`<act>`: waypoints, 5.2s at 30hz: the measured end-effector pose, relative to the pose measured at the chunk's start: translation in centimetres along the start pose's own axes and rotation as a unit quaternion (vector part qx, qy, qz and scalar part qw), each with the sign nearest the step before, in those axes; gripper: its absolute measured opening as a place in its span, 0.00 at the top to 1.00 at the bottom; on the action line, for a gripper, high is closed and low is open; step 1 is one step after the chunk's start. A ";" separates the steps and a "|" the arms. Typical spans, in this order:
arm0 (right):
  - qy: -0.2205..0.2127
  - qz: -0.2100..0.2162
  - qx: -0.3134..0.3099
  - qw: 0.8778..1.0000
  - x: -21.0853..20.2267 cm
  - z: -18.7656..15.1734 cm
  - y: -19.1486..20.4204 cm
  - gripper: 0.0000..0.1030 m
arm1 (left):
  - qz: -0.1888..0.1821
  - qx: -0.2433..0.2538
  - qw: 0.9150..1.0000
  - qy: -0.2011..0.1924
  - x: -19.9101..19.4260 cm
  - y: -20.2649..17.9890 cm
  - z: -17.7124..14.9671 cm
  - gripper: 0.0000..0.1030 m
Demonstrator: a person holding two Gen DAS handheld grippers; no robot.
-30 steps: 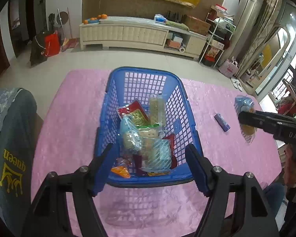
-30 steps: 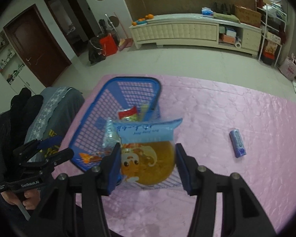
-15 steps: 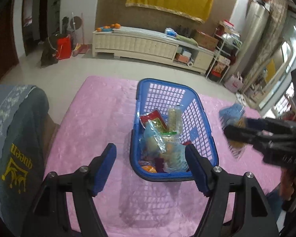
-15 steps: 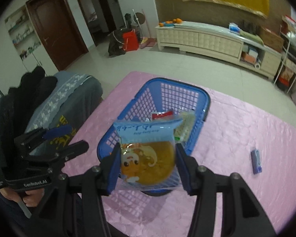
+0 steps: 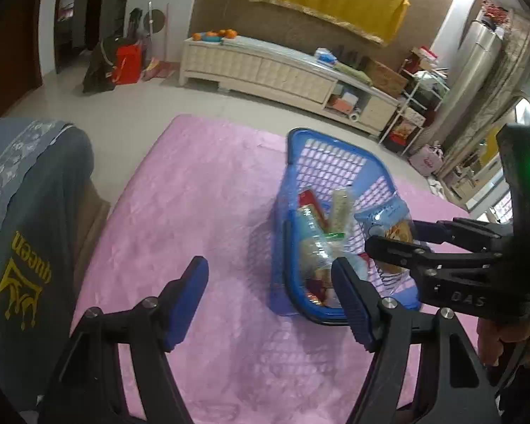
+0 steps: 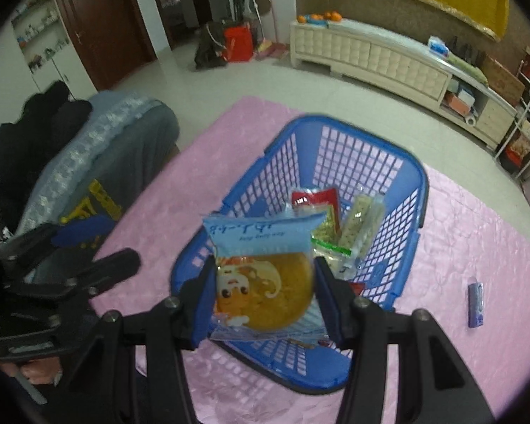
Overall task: Organize snacks
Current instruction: 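Grasp the wrapped round cake with the right tool and release it into the basket, then move the right tool to the purple gum tube and grasp it, then carry the purple gum tube over the basket with the right tool and release it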
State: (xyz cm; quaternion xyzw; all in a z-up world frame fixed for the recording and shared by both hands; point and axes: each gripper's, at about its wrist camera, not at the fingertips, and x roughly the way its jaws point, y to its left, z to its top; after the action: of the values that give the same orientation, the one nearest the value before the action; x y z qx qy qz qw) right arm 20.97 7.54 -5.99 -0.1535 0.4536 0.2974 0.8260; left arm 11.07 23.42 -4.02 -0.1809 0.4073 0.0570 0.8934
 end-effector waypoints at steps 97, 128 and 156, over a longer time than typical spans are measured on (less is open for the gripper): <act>0.102 -0.142 0.204 0.963 5.7 -10.0 -32.0 0.64 | 0.098 0.045 0.980 0.165 20.3 -11.8 6.6 0.12; -0.049 -0.057 0.085 0.994 -8.8 -3.0 -14.0 0.66 | 0.087 0.054 0.991 0.085 6.0 -6.7 4.8 0.00; 0.043 -0.067 -0.033 0.996 4.1 0.8 -5.0 0.66 | 0.069 0.004 0.994 0.089 7.0 1.7 4.3 0.00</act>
State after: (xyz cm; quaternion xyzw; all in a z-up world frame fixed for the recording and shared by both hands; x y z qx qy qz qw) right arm 26.33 5.48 -9.12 -0.2236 0.4676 0.2490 0.8181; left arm 18.31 26.29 -7.09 -0.1529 0.4973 0.1002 0.8481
